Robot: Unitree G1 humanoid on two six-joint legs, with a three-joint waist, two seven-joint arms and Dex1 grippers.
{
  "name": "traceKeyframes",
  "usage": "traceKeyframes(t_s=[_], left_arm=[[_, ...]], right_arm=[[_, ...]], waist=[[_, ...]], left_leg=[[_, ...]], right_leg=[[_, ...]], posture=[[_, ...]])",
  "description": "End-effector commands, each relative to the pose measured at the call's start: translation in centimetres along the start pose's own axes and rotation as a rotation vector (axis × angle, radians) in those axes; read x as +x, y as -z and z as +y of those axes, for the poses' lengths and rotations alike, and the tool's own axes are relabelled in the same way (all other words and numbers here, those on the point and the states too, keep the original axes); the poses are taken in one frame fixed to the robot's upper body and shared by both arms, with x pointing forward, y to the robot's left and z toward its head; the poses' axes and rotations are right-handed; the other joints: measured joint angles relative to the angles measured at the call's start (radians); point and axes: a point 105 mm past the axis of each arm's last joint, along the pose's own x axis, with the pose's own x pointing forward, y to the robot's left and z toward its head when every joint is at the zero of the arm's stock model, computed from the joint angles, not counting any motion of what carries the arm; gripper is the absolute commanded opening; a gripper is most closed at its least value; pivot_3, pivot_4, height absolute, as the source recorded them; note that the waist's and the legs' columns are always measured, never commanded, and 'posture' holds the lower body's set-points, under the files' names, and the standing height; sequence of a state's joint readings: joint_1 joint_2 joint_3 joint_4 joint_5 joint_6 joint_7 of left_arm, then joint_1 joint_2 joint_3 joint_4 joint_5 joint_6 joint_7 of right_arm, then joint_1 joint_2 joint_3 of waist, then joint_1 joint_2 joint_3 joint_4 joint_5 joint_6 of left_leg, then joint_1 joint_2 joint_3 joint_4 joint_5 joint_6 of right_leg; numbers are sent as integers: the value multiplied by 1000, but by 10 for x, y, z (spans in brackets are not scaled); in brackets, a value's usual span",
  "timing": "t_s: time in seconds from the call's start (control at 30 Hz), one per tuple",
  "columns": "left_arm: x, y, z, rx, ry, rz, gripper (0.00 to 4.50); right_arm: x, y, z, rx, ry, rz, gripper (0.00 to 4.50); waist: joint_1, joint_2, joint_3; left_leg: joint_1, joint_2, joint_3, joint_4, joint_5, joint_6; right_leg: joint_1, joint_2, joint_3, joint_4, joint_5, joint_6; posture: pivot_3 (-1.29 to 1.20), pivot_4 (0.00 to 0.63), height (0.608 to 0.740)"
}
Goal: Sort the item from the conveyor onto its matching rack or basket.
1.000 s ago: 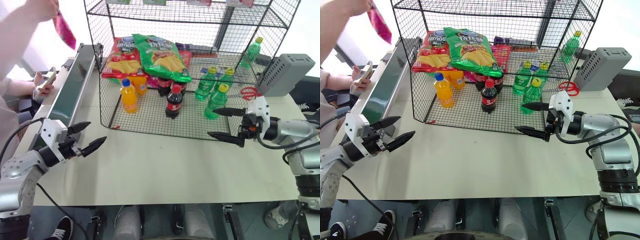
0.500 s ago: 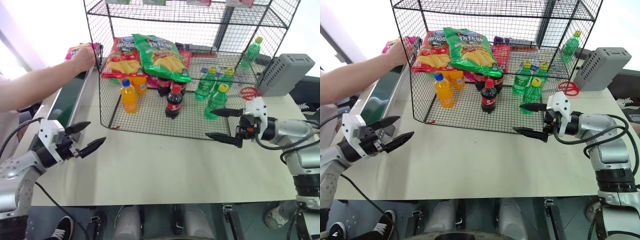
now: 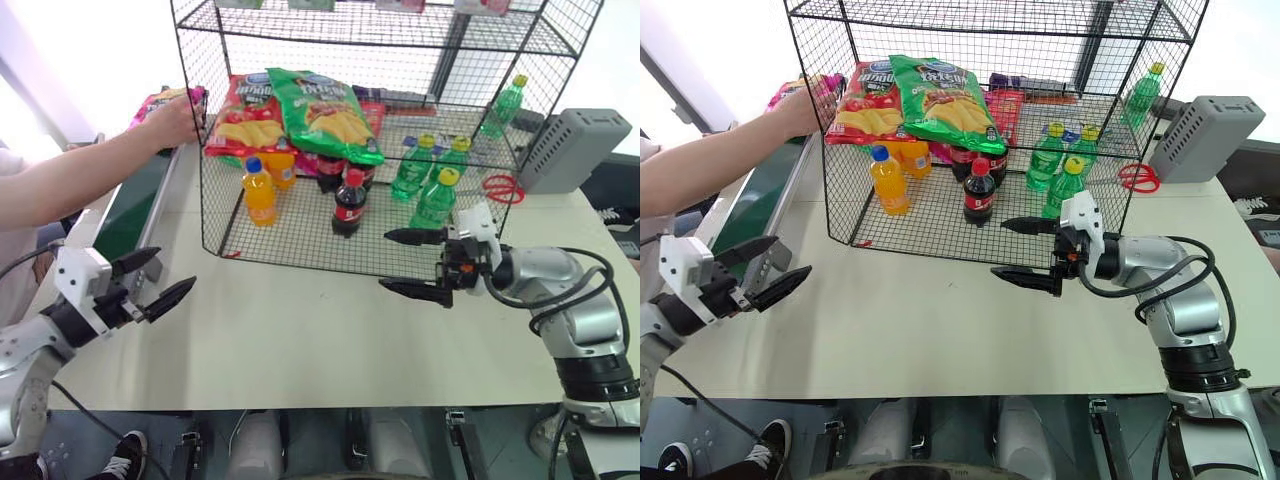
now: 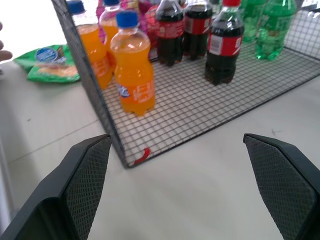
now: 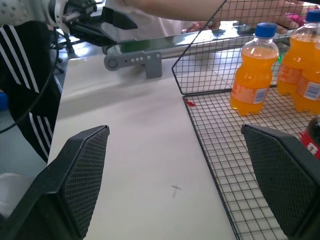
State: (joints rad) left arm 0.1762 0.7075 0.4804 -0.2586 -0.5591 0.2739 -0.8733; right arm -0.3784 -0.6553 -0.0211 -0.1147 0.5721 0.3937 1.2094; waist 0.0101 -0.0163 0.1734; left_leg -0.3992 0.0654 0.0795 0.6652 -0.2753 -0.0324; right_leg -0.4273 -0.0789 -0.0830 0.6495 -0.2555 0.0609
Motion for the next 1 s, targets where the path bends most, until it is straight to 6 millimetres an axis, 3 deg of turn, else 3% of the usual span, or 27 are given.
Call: traceKeyframes(t_s=[0.03,0.27,0.4,0.67,0.83,1.0], left_arm=[[-11,-16,4,93,-22,-22,4500],[-43,-10,20,245,-191,69,4500],[-60,-14,29,396,-242,110,4500],[-89,12,32,663,-209,322,4500],[-104,16,46,789,-253,396,4500],[-111,19,47,855,-221,432,4500]], right_arm=[[4,-13,3,5,-53,-41,4405],[18,-13,11,89,-98,-94,4405],[26,-20,13,26,-98,-149,4405],[44,-31,15,-134,-71,-268,4405],[45,-4,26,-187,-148,-140,4405],[46,-3,26,-139,-155,-135,4405]], waist=[[0,0,0],[-3,0,0],[-2,0,0],[-5,0,0],[-2,0,-1],[-5,0,-1]], left_leg=[[0,0,0,0,0,0],[0,0,0,0,0,0],[0,0,0,0,0,0],[0,1,1,0,0,0],[0,1,1,0,0,0],[0,1,2,0,0,0]], right_leg=[[0,0,0,0,0,0],[0,0,0,0,0,0],[0,0,0,0,0,0],[-1,0,0,0,0,0],[-1,0,-1,0,0,-1],[-1,-1,-1,0,0,-1]], posture=[[0,150,740],[0,150,740],[0,150,740],[0,150,740],[0,150,740],[0,150,740]])
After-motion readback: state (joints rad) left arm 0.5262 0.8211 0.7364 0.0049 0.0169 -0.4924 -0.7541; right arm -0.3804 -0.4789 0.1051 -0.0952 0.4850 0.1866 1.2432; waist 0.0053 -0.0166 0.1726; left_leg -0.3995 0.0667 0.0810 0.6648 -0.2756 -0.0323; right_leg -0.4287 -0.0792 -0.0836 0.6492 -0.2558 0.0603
